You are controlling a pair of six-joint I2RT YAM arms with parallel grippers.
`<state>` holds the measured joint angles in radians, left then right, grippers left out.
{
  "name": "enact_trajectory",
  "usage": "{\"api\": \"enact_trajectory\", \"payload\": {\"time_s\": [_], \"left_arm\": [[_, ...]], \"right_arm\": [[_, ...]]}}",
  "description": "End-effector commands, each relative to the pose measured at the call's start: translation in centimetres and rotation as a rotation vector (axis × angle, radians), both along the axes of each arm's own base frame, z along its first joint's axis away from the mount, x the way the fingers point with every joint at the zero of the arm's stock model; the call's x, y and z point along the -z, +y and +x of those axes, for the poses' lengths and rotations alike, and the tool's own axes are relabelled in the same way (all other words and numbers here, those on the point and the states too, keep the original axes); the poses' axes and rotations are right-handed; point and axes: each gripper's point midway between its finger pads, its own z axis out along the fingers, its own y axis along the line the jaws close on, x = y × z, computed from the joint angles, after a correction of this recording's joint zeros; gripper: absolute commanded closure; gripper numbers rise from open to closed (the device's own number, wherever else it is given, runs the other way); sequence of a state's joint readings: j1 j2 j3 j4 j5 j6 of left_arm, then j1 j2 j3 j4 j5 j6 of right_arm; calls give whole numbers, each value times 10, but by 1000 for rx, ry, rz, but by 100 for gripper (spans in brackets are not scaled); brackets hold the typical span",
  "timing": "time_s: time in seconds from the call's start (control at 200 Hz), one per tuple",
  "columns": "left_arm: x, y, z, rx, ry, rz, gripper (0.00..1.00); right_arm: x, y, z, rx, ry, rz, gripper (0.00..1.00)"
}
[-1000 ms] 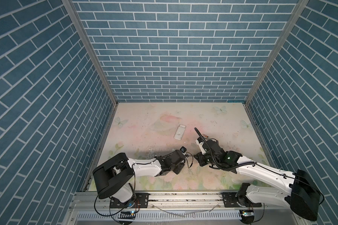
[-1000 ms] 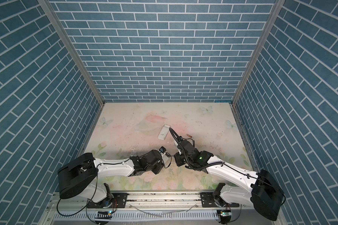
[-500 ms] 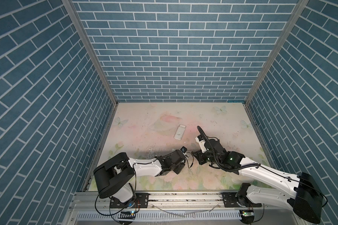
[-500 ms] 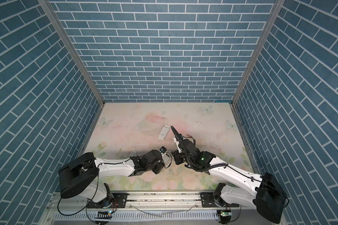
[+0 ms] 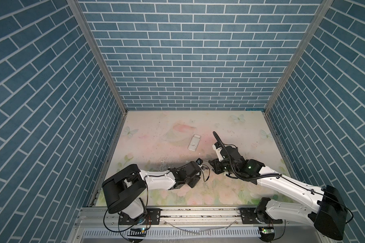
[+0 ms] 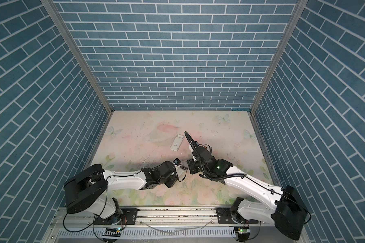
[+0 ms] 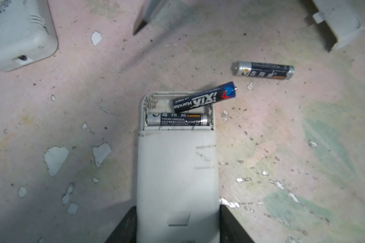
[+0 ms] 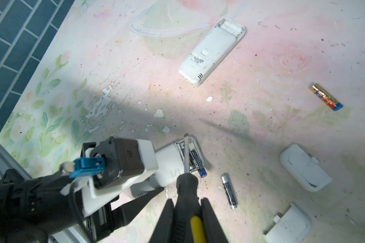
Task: Unload the batteries from the remote control
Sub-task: 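Lever the screwdriver tip under the upper battery's end with the right gripper, then flick the upper battery out of the remote with the right gripper's screwdriver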
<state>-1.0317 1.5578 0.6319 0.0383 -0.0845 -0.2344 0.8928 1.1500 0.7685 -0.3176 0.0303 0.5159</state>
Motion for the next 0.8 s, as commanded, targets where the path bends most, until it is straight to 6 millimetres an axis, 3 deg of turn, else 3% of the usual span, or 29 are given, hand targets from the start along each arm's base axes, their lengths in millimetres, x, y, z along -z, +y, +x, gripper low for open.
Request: {"api": "enact_trajectory", "payload": {"time_s": [0.0, 0.12, 0.28, 0.465, 0.795], "left_arm": [[37, 17, -46, 115, 182, 106, 63], [35, 20, -46, 119, 171, 126, 64], [31, 23, -42, 123, 155, 158, 64], [32, 21, -41, 117, 155, 155, 65], [33, 21, -41, 115, 156, 151, 65]], "right_arm": [[-13, -1, 11, 14, -11, -13, 100], [-11, -10, 9, -3, 68, -71, 100], [-16, -13, -9, -60, 144, -102, 100], [-7, -2, -33, -133, 264, -58, 100], [20, -2, -31, -118, 299, -128, 100]]}}
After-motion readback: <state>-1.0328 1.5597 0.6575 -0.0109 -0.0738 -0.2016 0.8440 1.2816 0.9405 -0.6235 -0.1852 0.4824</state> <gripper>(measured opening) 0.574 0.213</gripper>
